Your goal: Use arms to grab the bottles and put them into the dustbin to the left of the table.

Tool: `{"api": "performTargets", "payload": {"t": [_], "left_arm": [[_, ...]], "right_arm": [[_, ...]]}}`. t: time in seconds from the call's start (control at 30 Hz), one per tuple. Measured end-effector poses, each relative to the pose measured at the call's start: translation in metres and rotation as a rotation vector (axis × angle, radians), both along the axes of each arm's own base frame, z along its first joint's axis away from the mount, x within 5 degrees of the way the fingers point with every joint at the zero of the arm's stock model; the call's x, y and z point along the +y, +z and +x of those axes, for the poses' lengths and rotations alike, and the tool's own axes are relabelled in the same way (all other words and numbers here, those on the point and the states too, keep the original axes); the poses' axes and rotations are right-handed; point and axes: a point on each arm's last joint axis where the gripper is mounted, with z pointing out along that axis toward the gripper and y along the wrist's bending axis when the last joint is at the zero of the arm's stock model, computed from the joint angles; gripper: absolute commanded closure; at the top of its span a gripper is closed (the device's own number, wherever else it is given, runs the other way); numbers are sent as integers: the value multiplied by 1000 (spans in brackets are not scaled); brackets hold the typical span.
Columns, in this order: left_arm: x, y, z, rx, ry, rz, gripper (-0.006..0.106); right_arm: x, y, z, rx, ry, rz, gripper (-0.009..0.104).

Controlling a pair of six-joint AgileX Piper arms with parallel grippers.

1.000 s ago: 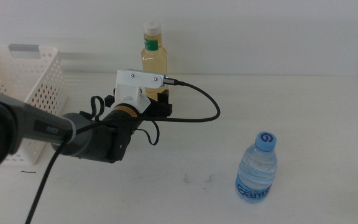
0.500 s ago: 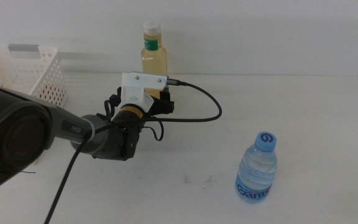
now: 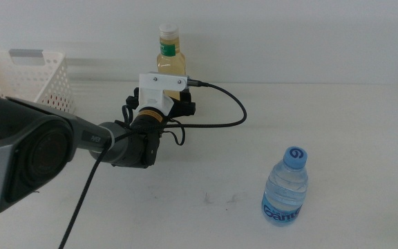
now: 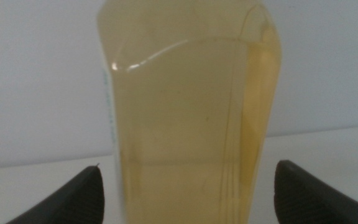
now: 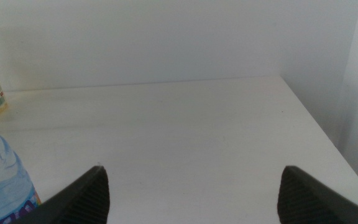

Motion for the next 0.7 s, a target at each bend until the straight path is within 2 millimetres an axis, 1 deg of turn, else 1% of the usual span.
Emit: {"api": "performTargets", "payload": {"t": [0.17,0.33,0.7], "left_arm": [[-4,-4,10,-12,1,-7,7],[-5,-5,25,-43,10,-20,7],[-9,-22,45,-59,27,-39,7]], "right_arm": [[0,0,0,0,0,0,5],[0,0,0,0,0,0,5],[0,0,0,0,0,0,5]]}}
